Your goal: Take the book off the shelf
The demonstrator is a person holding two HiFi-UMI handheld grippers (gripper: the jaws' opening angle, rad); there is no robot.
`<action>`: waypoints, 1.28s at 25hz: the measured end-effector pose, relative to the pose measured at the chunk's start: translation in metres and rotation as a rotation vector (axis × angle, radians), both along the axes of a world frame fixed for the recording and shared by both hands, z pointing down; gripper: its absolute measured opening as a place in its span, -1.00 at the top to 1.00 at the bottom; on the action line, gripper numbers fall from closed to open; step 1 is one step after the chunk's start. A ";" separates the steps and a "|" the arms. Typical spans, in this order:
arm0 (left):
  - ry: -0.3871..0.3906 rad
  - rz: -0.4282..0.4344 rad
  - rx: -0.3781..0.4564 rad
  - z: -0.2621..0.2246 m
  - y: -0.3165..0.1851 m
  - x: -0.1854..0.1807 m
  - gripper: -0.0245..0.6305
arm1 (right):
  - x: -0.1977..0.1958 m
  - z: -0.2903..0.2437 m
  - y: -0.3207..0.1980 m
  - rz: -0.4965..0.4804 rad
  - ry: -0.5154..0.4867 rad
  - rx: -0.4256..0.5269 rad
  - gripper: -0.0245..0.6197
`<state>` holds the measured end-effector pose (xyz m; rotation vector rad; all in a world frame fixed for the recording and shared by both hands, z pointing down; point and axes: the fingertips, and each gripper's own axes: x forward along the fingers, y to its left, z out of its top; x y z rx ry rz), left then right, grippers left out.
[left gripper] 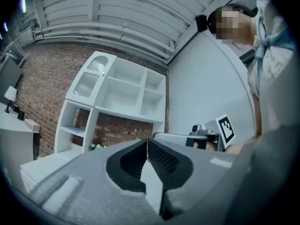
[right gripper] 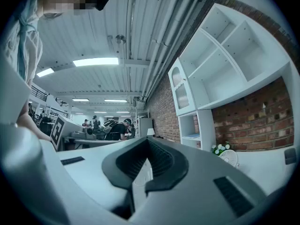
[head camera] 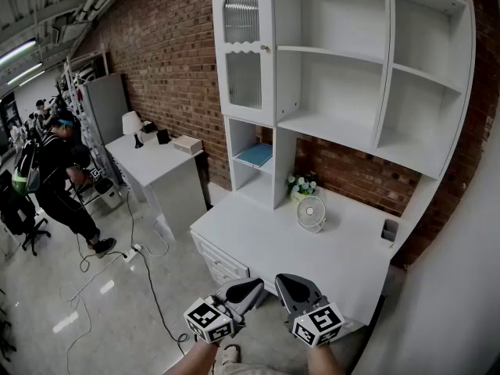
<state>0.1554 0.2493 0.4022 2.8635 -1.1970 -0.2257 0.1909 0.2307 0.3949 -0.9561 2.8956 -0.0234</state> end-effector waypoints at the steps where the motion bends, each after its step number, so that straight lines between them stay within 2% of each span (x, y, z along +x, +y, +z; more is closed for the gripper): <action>1: 0.001 0.001 0.001 0.000 0.000 0.000 0.89 | 0.000 0.000 0.000 0.000 0.001 0.000 0.88; 20: 0.019 0.000 -0.006 0.001 -0.011 -0.013 0.89 | -0.014 0.006 -0.011 -0.006 -0.001 -0.024 0.87; 32: 0.037 -0.007 -0.015 0.008 -0.029 -0.049 0.89 | -0.048 0.011 -0.031 -0.002 0.006 -0.042 0.87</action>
